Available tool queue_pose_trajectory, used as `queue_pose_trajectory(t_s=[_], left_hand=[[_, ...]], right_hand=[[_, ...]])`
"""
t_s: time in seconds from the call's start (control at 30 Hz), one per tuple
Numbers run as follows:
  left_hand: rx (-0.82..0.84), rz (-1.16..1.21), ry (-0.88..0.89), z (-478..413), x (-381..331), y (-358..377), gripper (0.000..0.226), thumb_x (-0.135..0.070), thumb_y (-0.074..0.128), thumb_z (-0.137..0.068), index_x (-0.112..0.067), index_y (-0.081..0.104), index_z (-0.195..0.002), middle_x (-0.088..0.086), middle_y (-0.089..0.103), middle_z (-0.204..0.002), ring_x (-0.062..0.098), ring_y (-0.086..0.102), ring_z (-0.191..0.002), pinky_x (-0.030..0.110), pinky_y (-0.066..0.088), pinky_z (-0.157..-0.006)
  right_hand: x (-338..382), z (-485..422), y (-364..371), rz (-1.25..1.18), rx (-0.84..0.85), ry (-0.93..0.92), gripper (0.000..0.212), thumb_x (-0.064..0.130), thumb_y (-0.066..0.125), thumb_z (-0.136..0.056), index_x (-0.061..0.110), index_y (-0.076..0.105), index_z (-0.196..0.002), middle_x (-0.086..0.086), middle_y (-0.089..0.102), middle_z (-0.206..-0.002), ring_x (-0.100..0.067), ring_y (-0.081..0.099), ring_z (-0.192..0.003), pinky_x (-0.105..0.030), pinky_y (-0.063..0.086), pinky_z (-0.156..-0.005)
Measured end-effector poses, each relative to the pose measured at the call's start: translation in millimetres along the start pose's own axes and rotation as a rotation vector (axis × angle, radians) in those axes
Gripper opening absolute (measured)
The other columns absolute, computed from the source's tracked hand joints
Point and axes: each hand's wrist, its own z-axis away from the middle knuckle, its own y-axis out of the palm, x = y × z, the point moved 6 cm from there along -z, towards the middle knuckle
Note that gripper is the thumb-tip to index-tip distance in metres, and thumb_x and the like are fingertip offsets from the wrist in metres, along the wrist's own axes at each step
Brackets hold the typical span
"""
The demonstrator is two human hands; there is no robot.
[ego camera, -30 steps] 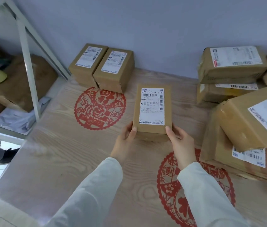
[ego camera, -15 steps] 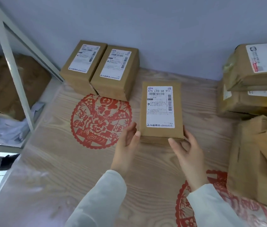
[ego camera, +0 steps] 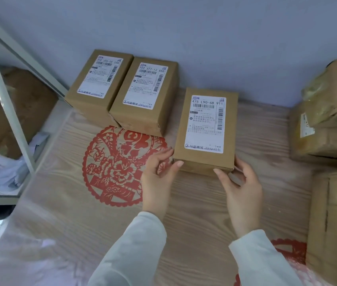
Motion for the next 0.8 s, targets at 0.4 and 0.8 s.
queue_pose_trajectory(t_s=[0.4, 0.8], left_hand=[[-0.139, -0.213, 0.118, -45.6, -14.1, 0.4, 0.012, -0.012, 0.074, -0.081, -0.011, 0.066, -0.090, -0.006, 0.066, -0.087, -0.011, 0.058, -0.073, 0.002, 0.042, -0.066], [-0.278, -0.212, 0.081, -63.8, -8.5, -4.8, 0.011, -0.024, 0.075, -0.079, -0.025, 0.065, -0.082, -0.010, 0.067, -0.086, 0.000, 0.061, -0.083, 0.010, 0.045, -0.078]], right_hand=[[13.7, -42.7, 29.1, -0.028, -0.035, -0.060, 0.049, 0.008, 0.076, -0.077, 0.013, 0.059, -0.123, -0.006, 0.061, -0.119, 0.008, 0.058, -0.094, 0.004, 0.039, -0.071], [13.2, -59.2, 47.2, -0.047, -0.039, -0.079, 0.054, 0.011, 0.078, -0.075, 0.019, 0.057, -0.123, 0.000, 0.059, -0.120, 0.015, 0.055, -0.093, 0.000, 0.042, -0.073]])
